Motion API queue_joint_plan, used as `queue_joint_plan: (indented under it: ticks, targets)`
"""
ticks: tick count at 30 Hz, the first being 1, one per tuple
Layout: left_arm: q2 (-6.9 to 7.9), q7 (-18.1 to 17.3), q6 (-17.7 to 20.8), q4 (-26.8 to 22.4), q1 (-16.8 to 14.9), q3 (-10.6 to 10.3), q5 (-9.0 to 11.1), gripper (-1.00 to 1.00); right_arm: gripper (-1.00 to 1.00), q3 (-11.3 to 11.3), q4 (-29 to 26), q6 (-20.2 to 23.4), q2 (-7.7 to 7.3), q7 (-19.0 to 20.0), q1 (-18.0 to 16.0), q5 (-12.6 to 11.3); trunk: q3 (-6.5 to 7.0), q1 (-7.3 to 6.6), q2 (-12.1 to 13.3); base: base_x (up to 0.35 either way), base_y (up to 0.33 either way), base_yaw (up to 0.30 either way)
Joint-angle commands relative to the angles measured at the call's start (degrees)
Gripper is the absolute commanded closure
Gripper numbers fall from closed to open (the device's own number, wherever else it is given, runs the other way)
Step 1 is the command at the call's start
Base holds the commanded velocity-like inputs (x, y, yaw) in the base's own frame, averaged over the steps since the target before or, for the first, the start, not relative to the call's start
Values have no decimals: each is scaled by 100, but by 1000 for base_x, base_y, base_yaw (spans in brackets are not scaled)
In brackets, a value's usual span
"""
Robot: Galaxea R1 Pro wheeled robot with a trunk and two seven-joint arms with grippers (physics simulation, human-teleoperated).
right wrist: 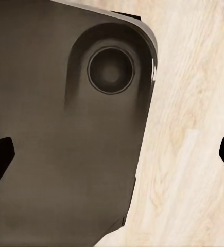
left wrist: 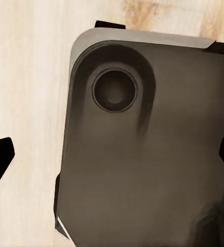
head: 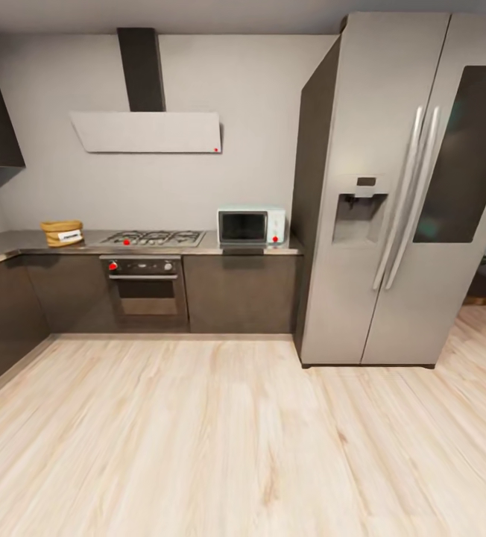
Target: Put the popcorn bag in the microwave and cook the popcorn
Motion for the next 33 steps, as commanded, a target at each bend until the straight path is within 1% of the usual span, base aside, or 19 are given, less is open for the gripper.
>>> queue_joint_plan:
  ticks: [1,12,33]
  targets:
    - [0,-1,-2,-3,-1,-1,43,-100,-100,15,3,-19,-3,-1,-1,35,-4,3,-2,326,0,0]
    - [0,-1,-2,-3,-3,-1,43,-100,-100,15,3,-19,-10,-1,-1,35,-4,3,-2,326,55,0]
    - [0,-1,1,2,-1,0,43,-100,-100,15,3,-16,11,-1,-2,30,-4,3,-2,326,128,0]
